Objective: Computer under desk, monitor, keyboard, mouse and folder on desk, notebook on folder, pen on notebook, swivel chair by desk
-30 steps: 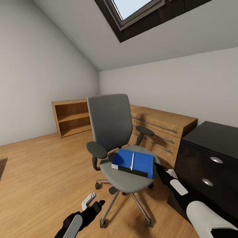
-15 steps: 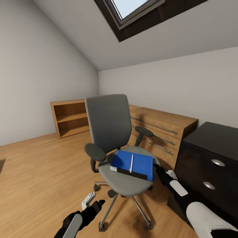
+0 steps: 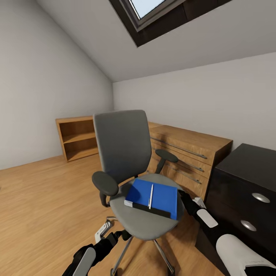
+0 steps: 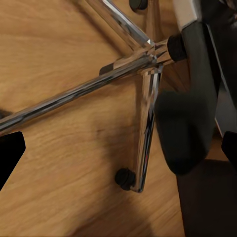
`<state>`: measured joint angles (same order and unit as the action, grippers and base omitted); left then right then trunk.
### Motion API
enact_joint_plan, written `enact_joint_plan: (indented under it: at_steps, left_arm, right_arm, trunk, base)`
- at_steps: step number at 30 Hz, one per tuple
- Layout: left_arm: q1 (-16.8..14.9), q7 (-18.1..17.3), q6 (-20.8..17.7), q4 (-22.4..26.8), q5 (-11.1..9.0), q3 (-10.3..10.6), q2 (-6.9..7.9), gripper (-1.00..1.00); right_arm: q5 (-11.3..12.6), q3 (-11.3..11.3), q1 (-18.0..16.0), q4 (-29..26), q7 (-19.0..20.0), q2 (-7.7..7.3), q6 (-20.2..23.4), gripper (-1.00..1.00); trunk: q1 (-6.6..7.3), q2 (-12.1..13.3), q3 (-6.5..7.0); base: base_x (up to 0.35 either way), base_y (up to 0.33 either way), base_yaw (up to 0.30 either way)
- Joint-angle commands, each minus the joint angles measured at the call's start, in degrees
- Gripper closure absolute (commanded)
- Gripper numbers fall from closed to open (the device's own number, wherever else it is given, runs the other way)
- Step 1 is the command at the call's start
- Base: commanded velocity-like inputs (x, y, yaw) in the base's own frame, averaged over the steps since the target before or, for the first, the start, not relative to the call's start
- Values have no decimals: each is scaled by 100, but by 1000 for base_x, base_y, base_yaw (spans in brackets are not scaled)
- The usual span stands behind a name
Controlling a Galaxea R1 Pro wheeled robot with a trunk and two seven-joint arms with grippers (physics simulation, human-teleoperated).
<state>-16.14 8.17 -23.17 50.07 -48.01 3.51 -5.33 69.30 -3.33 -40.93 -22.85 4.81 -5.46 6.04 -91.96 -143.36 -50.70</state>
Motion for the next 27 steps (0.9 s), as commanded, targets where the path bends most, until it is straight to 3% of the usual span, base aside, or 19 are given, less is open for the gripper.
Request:
enact_joint_plan:
  at_steps: [1,27]
  left_arm:
    - [-2,54,-14,11,-60,9,0,-100]
    - [-3,44,-11,11,-69,-1,6,-100]
  right_arm:
    - [58,-36,-3,0,13,-5,3,-100]
    - [50,-48,2,0,22,76,20,-100]
  trunk:
    - [1,-3,-6]
    - [1,-3,-6]
  base:
    - [38,-8,0]
    - [6,-1,23]
